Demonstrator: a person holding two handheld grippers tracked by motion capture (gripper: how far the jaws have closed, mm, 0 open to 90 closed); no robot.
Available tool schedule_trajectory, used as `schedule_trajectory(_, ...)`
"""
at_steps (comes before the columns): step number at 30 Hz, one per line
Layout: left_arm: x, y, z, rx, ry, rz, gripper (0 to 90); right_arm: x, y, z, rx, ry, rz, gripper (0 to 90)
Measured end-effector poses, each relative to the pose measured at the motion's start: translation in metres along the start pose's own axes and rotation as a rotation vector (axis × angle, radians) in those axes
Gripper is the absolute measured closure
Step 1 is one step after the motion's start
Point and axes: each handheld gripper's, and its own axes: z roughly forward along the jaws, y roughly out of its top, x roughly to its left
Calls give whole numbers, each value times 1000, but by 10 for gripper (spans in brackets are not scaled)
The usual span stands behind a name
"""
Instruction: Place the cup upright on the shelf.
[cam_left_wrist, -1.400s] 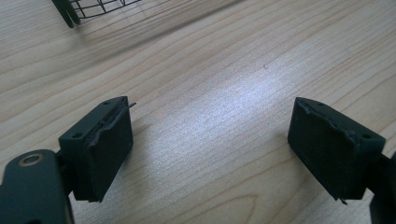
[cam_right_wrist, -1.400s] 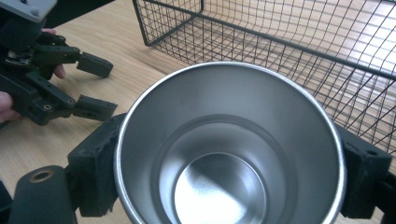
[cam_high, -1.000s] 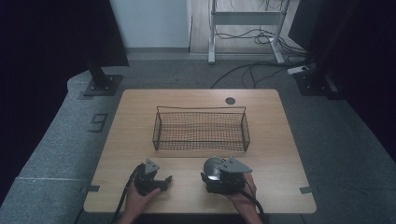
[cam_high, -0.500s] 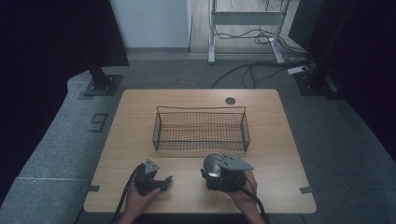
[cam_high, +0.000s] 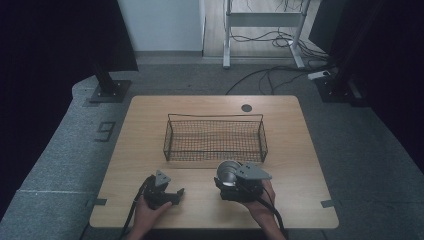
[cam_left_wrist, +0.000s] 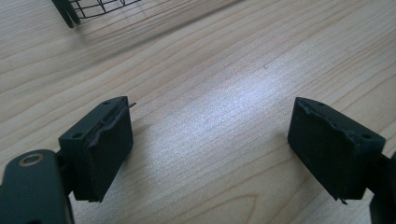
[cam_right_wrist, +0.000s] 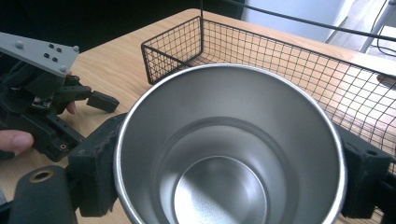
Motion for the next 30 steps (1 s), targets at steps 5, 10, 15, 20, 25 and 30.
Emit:
schedule_trajectory(5,0,0,0,0,0,0,139,0,0,1,1,1,2,139)
schedule_trajectory(10,0,0,0,0,0,0,139,-1,1,-1,-10,-2,8,139)
schedule_trajectory(15,0,0,0,0,0,0,139,-3,0,1,-6,-3,16,139)
schedule_trajectory(20,0,0,0,0,0,0,139,-5,1,2,-9,-2,24,139)
schedule_trajectory(25,0,0,0,0,0,-1,139,-6,1,4,-4,-2,27,139)
schedule_trajectory(30,0,0,0,1,-1,0,139,-8,6,2,-14,-2,31,139)
